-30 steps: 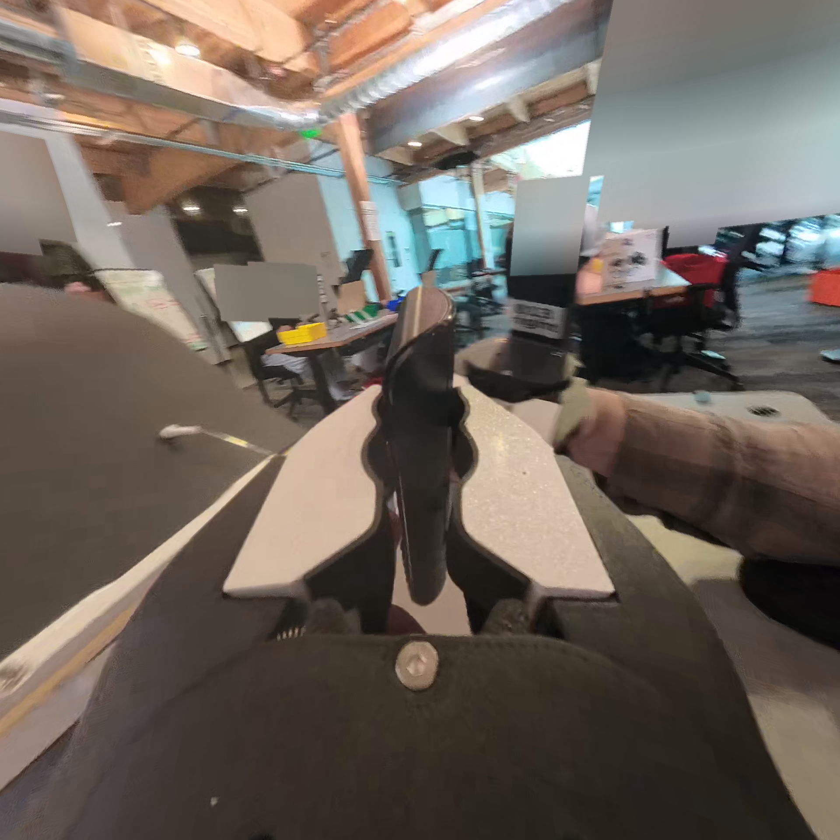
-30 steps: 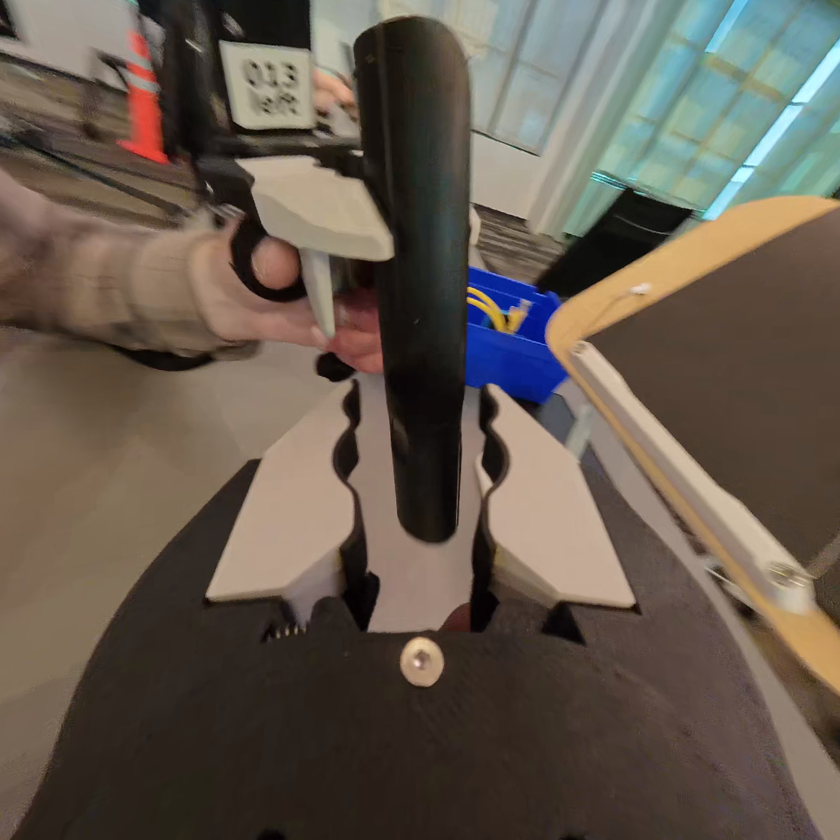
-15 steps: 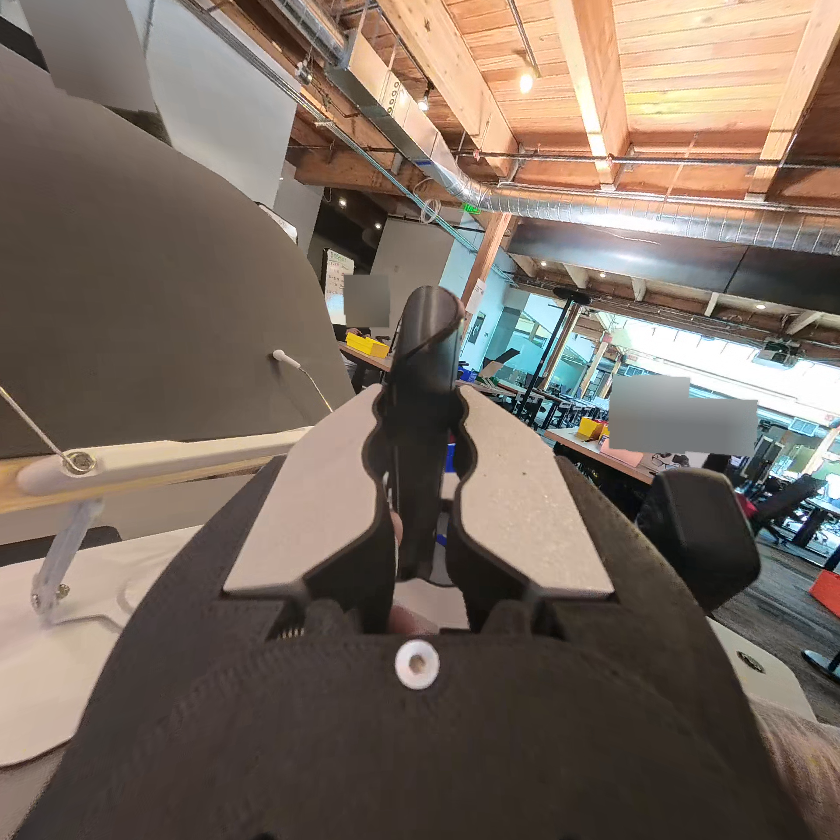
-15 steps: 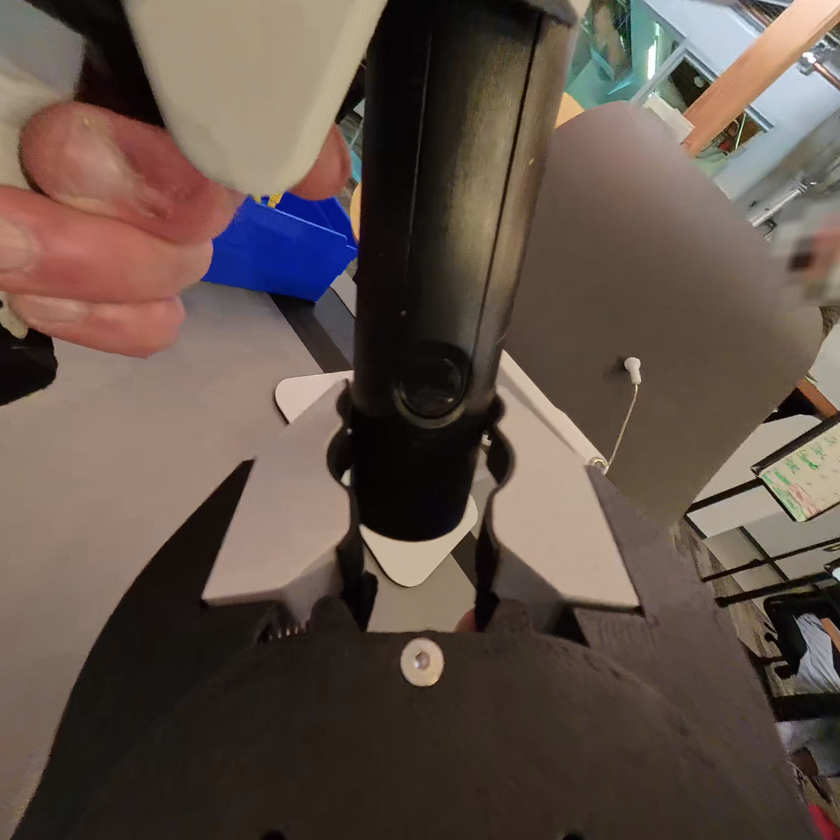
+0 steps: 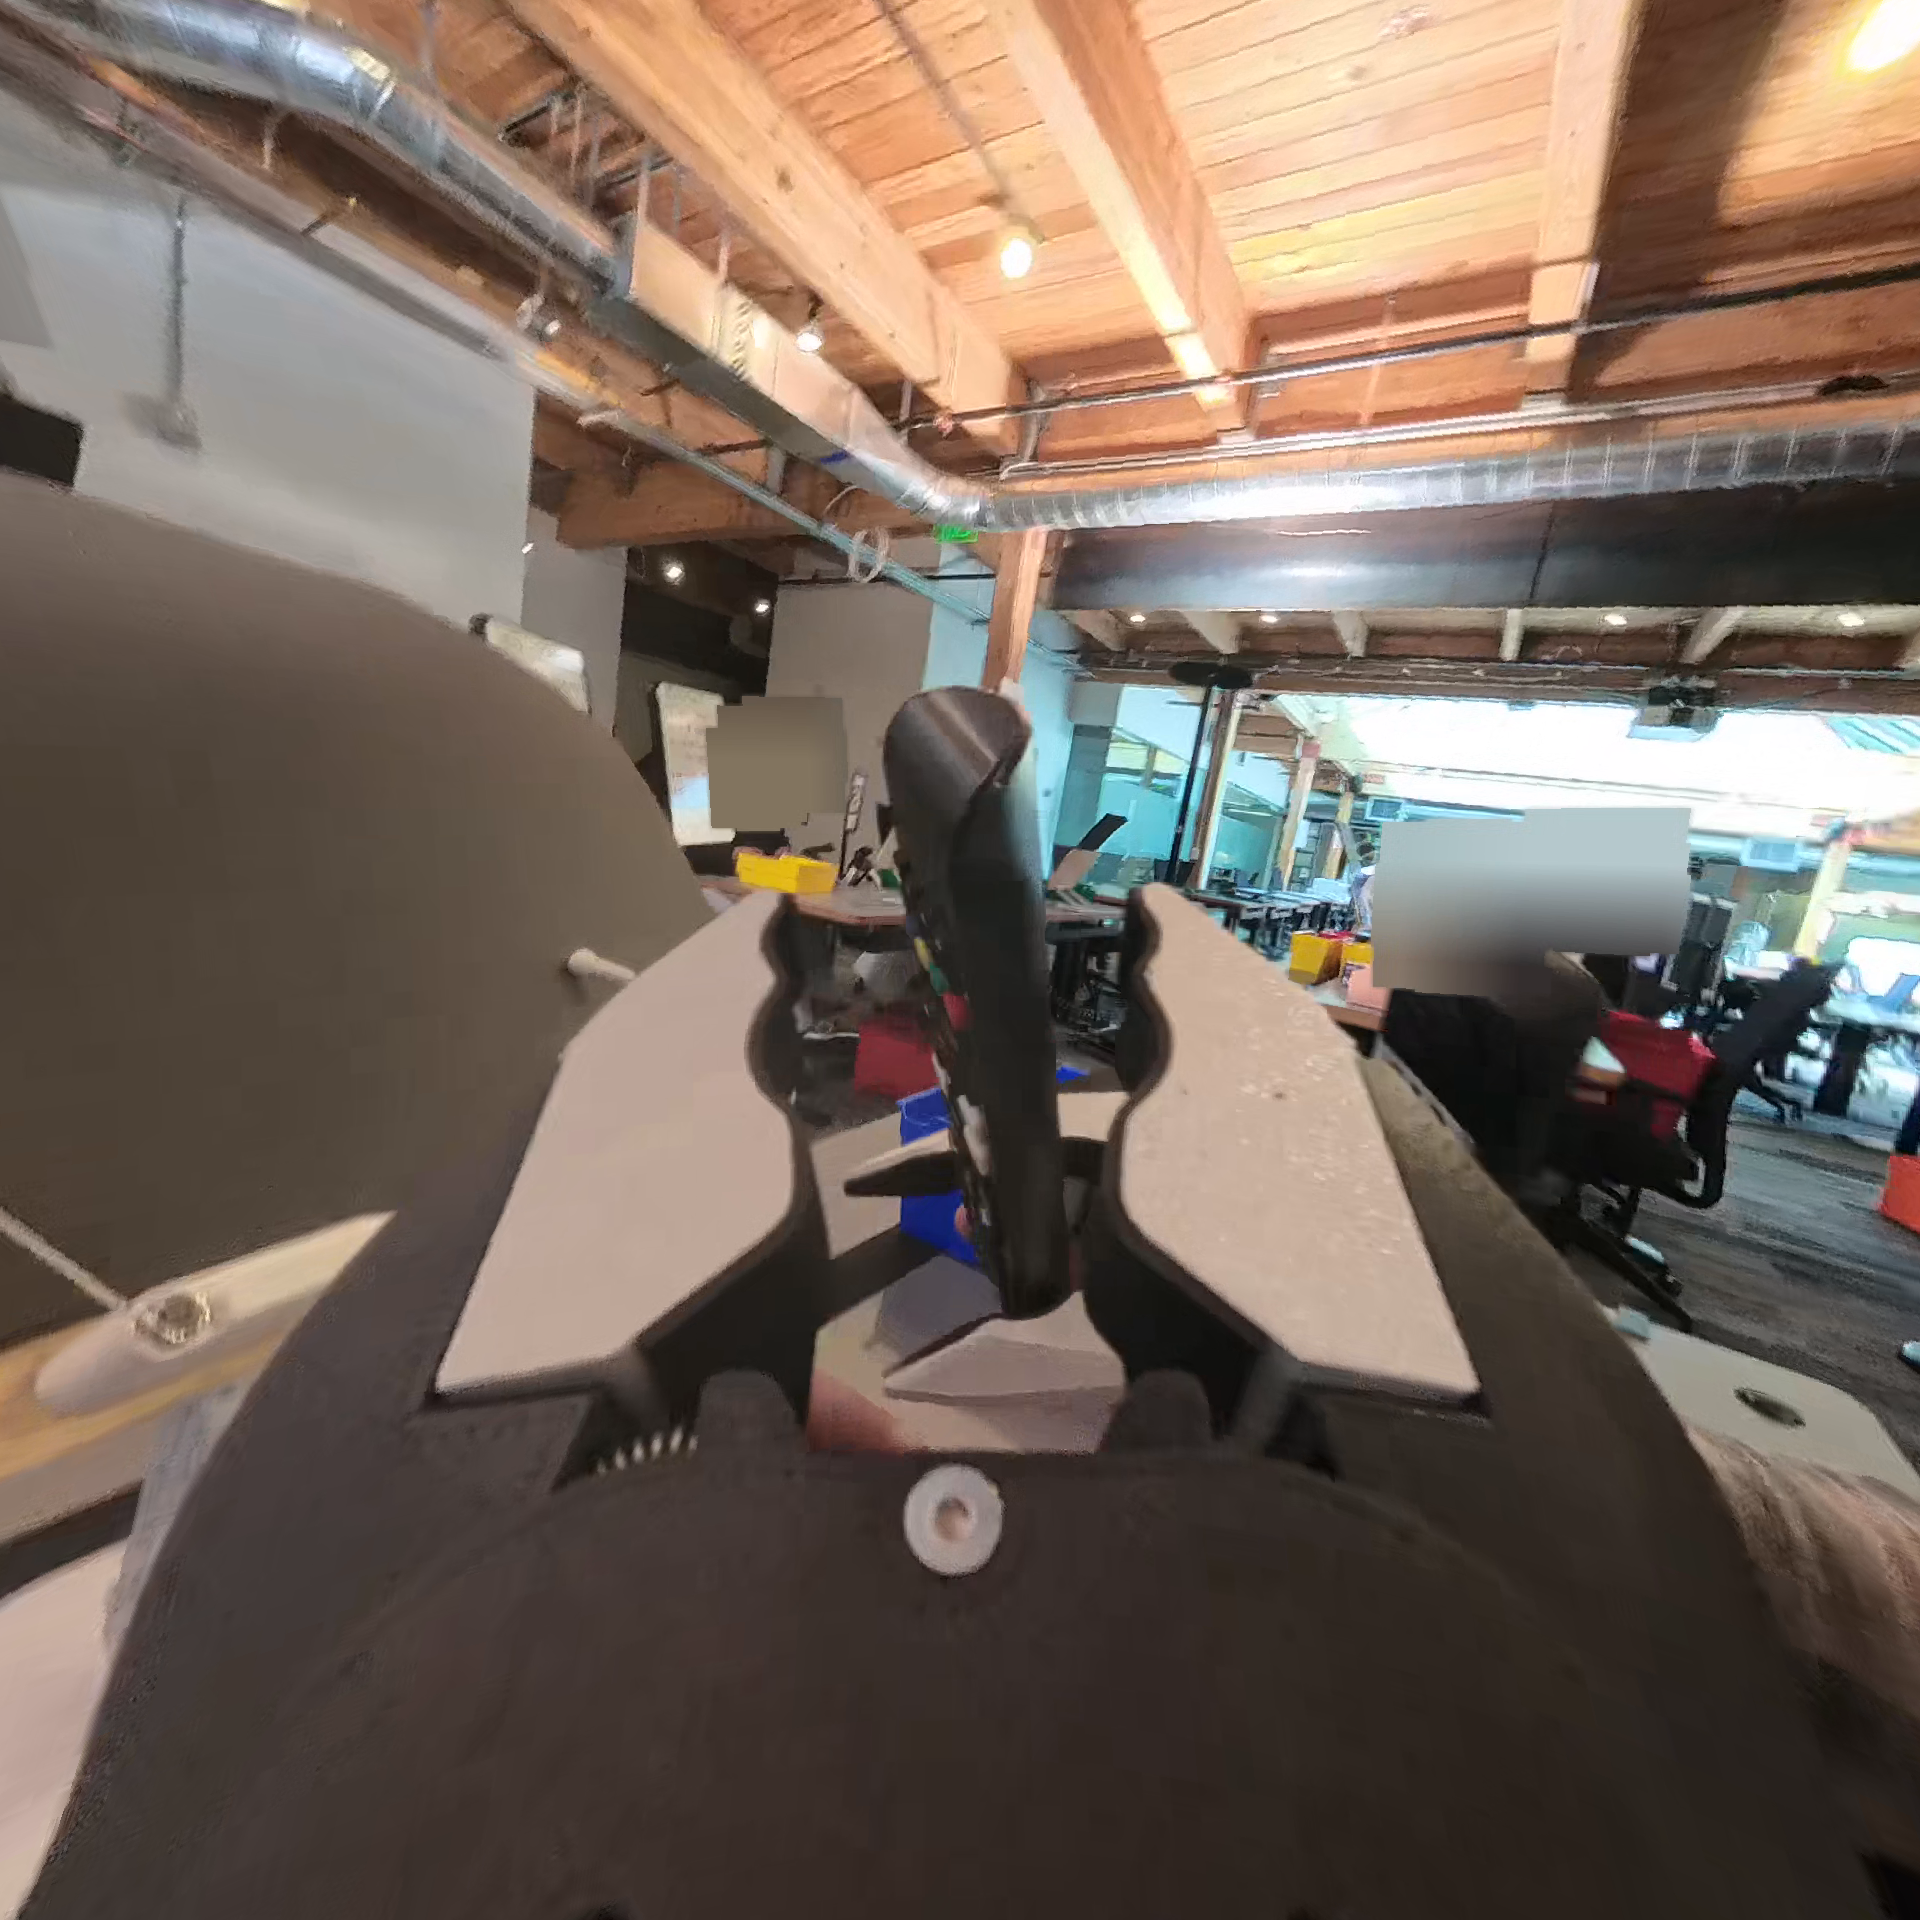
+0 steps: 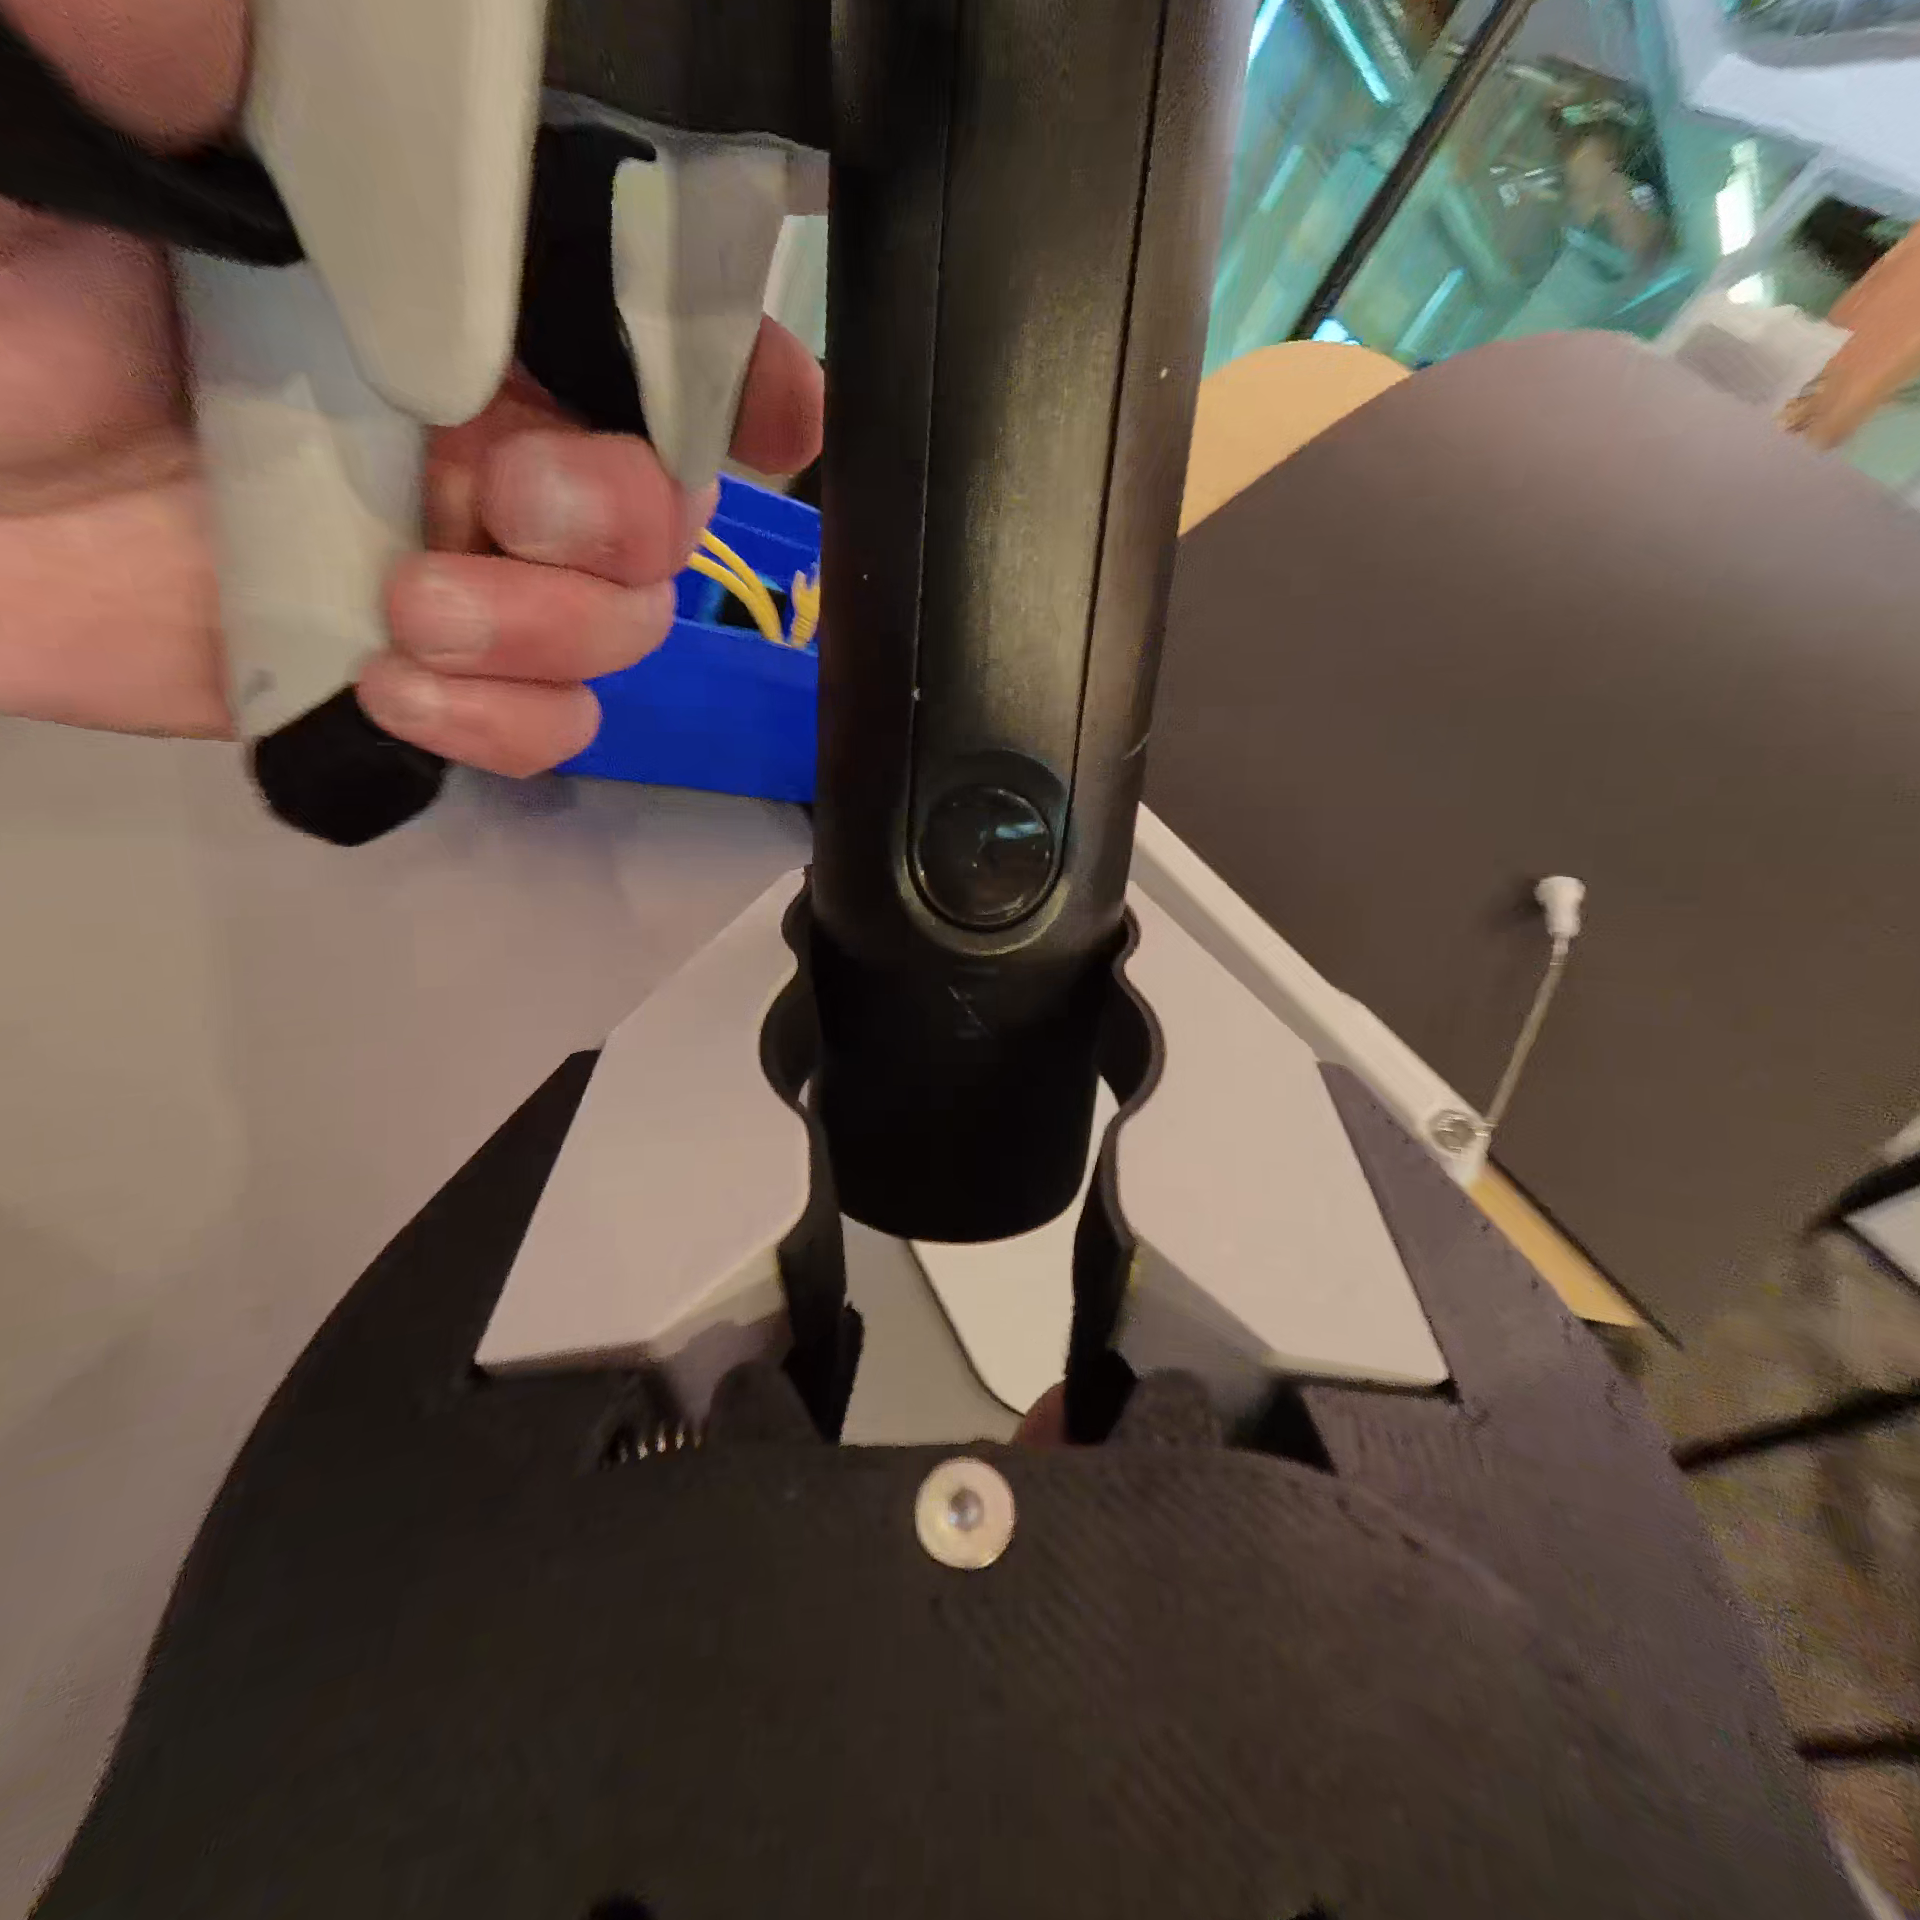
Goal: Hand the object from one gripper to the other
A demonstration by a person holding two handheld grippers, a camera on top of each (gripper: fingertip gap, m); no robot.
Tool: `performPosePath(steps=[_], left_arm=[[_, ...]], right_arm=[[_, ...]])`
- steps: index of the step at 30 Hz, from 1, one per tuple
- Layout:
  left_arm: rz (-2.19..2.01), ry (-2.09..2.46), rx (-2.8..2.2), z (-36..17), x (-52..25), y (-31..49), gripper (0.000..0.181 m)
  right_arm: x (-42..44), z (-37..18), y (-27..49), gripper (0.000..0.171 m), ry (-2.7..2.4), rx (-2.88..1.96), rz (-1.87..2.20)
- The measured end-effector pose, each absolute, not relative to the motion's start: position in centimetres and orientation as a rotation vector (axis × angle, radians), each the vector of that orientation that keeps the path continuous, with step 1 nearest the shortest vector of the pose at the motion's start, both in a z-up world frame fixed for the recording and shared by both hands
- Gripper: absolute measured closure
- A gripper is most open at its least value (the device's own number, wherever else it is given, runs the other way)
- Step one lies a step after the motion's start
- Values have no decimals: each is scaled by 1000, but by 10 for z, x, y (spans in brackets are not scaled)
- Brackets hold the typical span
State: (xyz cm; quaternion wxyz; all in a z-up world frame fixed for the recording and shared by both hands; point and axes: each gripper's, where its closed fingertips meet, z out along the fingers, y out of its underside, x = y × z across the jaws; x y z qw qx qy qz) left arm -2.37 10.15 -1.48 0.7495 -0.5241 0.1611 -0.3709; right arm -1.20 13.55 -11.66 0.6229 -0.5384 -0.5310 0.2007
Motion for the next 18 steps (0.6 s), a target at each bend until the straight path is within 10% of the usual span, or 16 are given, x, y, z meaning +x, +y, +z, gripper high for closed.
performPosePath(steps=[18], left_arm=[[-1169,1030,-912,-24,38,0,123]], right_arm=[[27,-129,-19,123,-1719,-828,1856]])
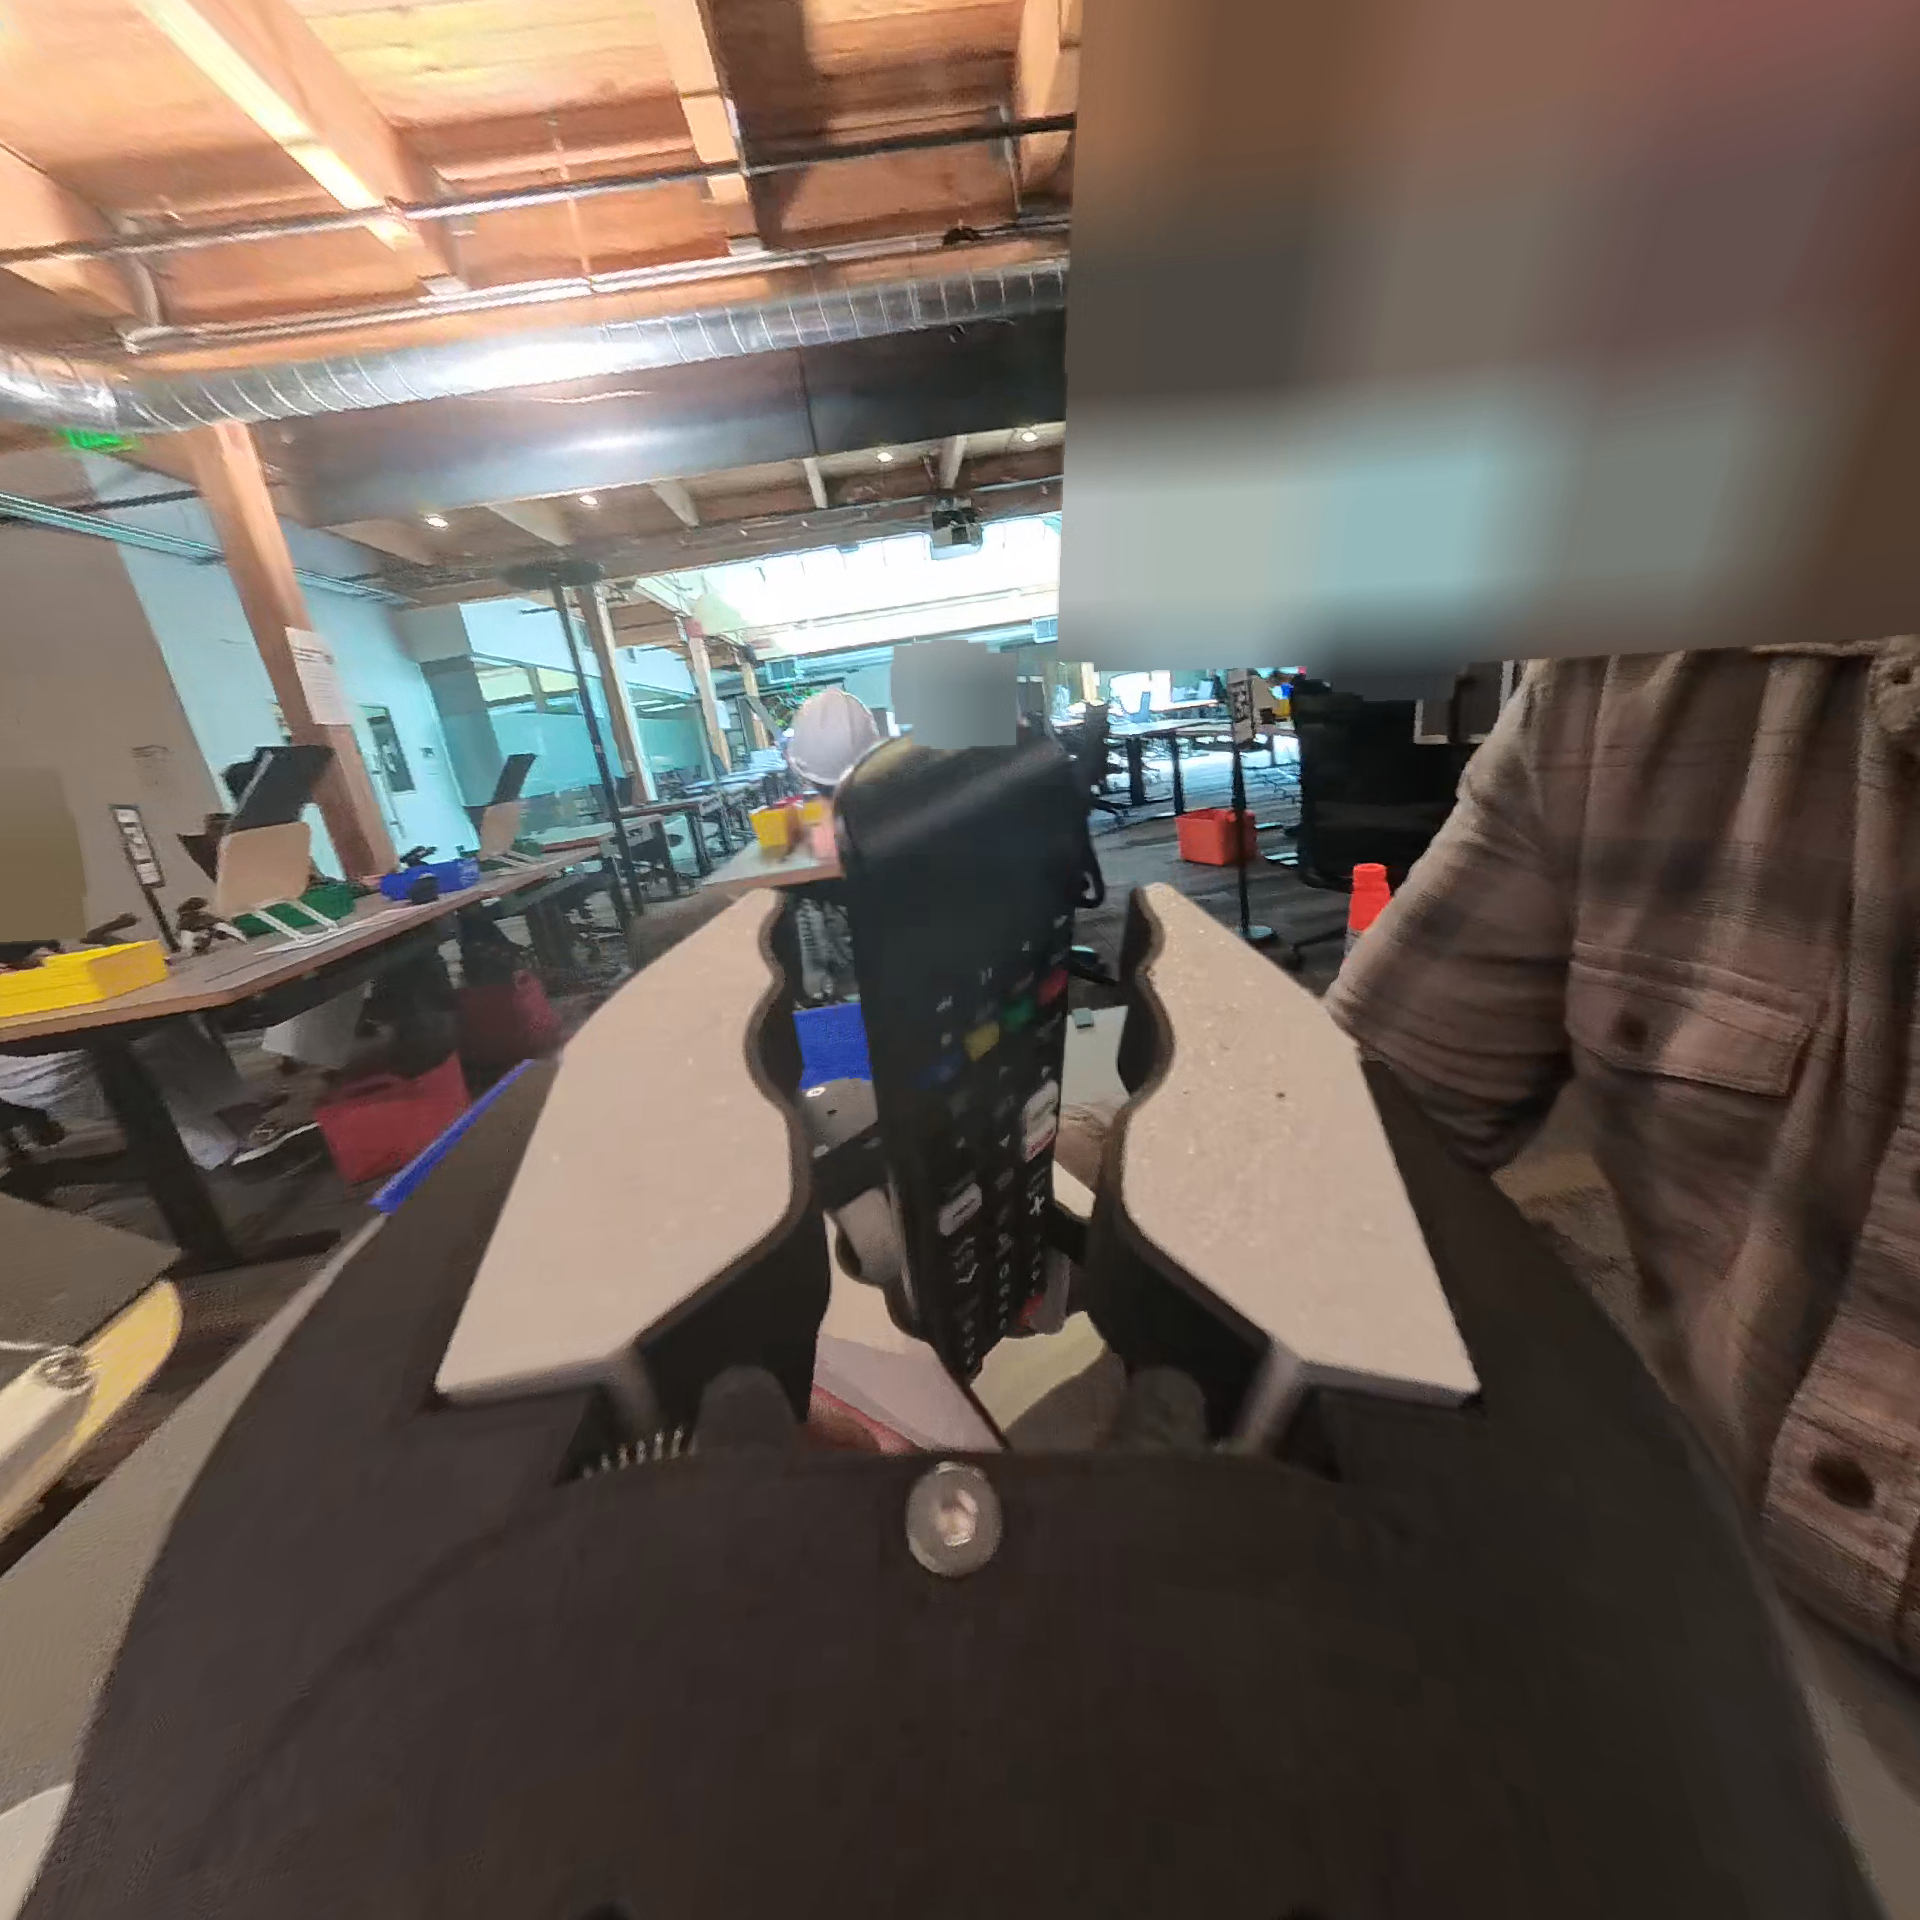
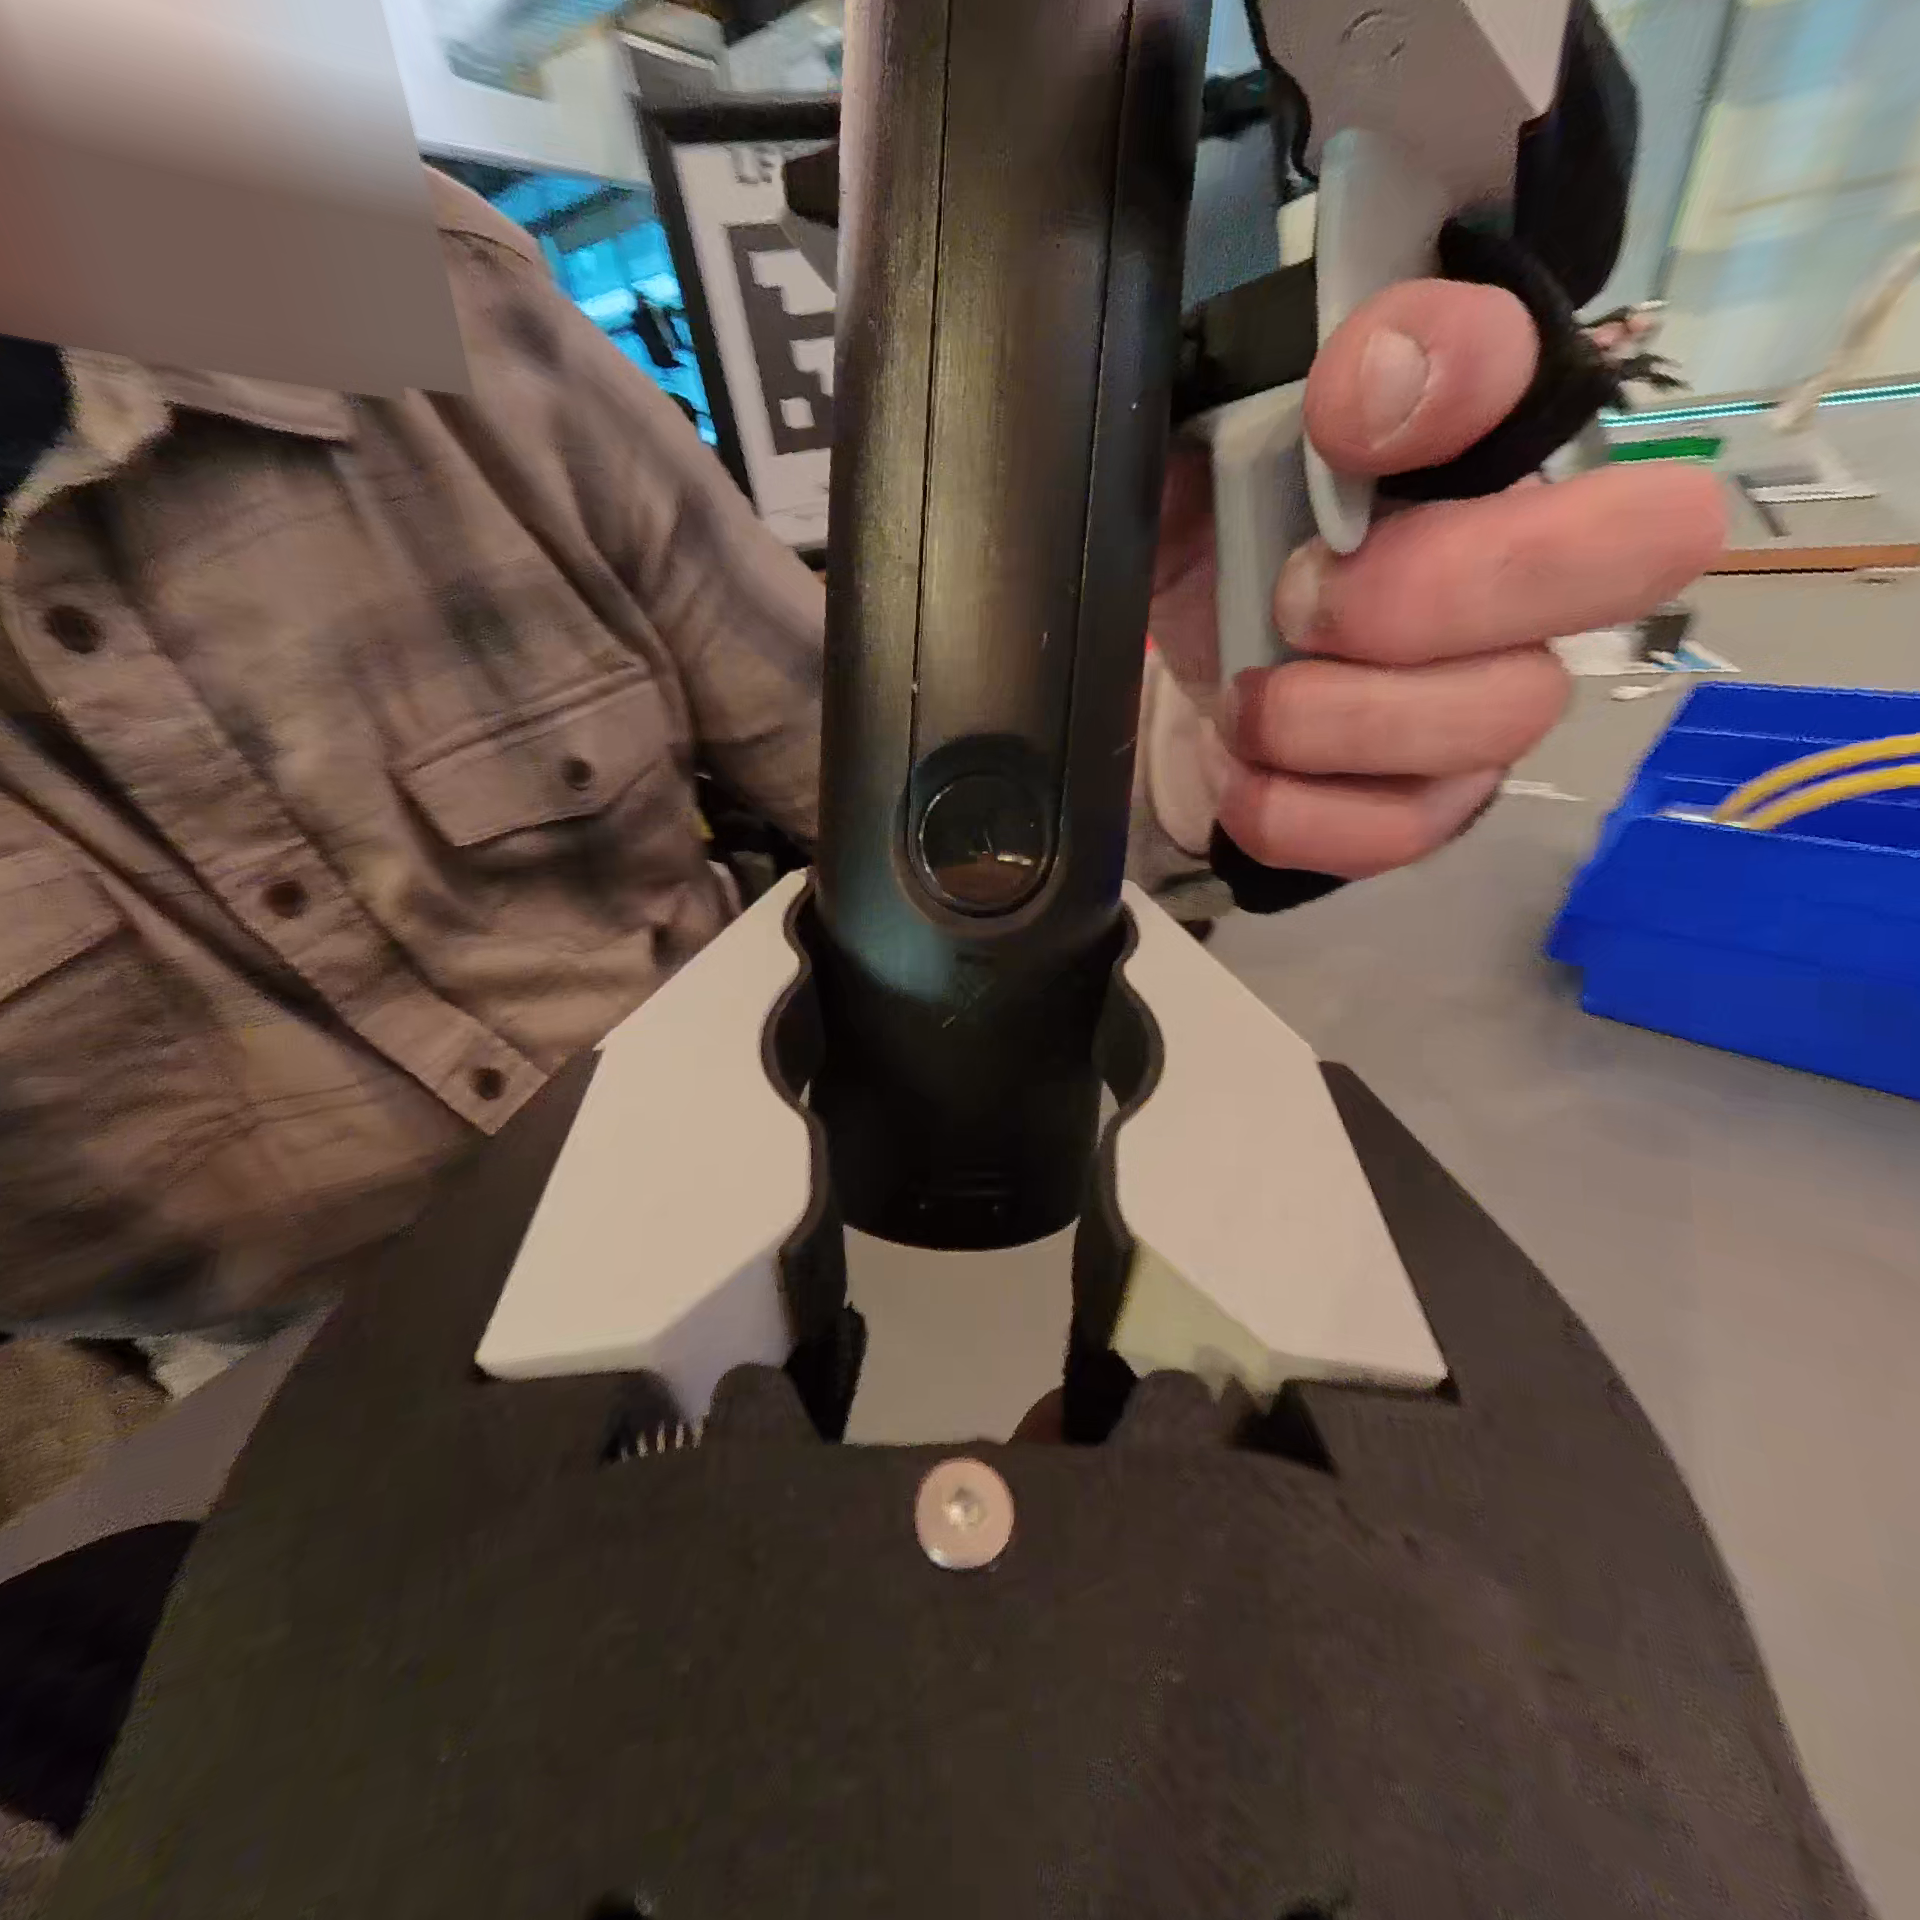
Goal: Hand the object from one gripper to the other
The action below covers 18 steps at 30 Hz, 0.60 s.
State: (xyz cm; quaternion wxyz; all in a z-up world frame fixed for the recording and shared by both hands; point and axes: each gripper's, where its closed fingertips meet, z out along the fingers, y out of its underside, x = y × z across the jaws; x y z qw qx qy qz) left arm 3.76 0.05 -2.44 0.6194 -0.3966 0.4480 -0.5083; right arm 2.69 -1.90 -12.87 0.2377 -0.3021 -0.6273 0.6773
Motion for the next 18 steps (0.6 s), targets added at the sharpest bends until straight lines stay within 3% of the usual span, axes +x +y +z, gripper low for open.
performPosePath(steps=[6,12,18], left_arm=[[-1204,1147,-823,-30,47,-26,148],[-1170,1149,-806,-27,53,-31,150],[-956,940,-961,-14,38,14,153]], right_arm=[[36,-132,-45,123,-1824,-746,1996],[42,-129,-53,123,-1850,-709,2060],[5,-122,15,108,-1570,-989,1631]])
